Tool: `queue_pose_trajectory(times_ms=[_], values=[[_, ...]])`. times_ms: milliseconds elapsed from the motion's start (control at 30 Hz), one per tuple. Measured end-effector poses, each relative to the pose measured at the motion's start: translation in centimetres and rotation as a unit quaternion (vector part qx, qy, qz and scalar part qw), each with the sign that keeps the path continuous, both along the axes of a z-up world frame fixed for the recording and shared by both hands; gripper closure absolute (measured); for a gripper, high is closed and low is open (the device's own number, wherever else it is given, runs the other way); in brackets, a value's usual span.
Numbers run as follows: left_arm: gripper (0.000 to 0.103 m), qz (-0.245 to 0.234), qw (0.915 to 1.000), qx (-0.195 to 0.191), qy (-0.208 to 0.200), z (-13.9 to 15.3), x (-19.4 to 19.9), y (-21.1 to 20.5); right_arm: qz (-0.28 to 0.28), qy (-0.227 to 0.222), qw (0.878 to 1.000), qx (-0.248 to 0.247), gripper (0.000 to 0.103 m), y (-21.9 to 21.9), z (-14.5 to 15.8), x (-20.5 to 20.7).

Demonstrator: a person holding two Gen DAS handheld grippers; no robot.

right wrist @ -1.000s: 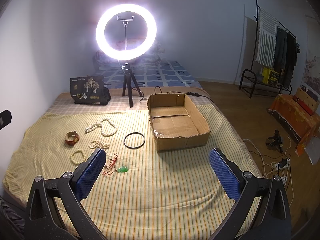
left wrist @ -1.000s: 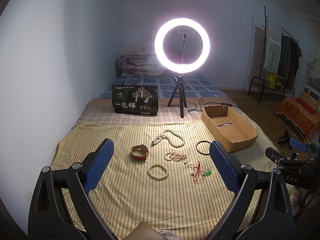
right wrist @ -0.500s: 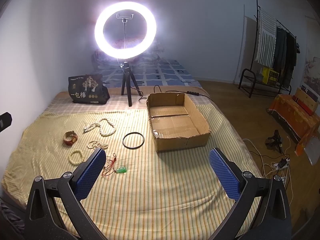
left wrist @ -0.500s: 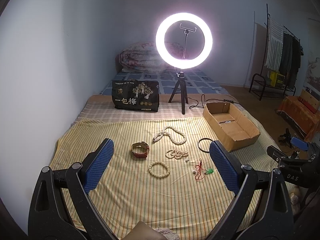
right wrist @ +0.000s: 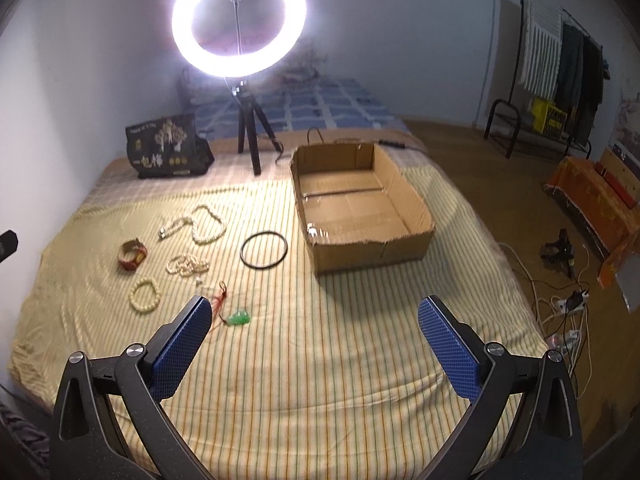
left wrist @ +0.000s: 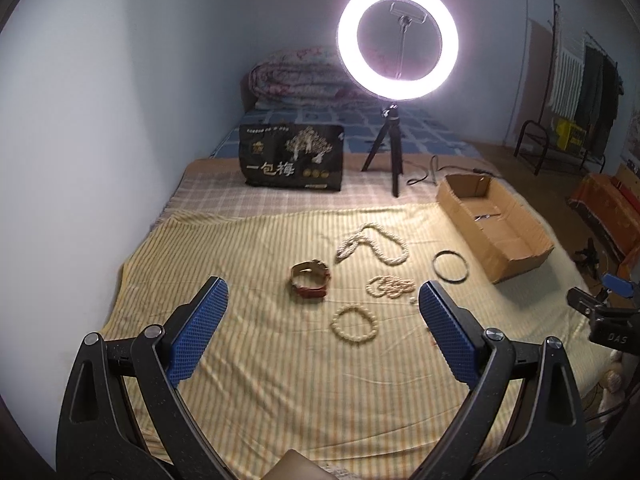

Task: Organize jewelry
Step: 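Grasp the green jade pendant with the right gripper while the left grasps the cream bead bracelet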

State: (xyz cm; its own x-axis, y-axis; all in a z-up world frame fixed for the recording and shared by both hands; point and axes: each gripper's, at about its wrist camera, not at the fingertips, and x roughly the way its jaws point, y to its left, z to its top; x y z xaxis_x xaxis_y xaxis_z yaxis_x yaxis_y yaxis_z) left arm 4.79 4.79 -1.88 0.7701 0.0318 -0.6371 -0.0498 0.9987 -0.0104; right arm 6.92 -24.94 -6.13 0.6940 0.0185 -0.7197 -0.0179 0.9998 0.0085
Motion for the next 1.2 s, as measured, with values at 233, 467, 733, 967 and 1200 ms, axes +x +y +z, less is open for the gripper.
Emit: queue_pose_trajectory(times_ms=[233, 467, 733, 967, 1200], values=[[0.005, -0.008, 0.9986, -0.047, 0.021, -0.8, 2.9, 1.7, 0.032, -0.012, 0.999, -0.016, 0.001, 1.8, 1.1, 1.5], [0.005, -0.002, 0.9996, -0.025, 0.011, -0.3, 4.9, 2.2, 0.114, -0.06, 0.992, 0.001, 0.001, 4.6, 1.9, 2.6], [0.023, -0.013, 0.9955, -0.03, 0.089, -5.3, 7.1, 2.6, 0.137, 0.036, 0.989, 0.028, 0.002, 3.1, -3.6, 5.4], [0.061, -0.017, 0.9811, -0.09, 0.171, -9.7, 8.8, 2.7, 0.173, 0.1, 0.98, 0.012, 0.033, 3.0, -7.3, 6.1], [0.074, -0.035, 0.9679, -0.106, 0.225, -12.6, 9.6, 1.3, 0.218, 0.154, 0.964, 0.013, 0.059, 4.7, -10.0, 7.2]])
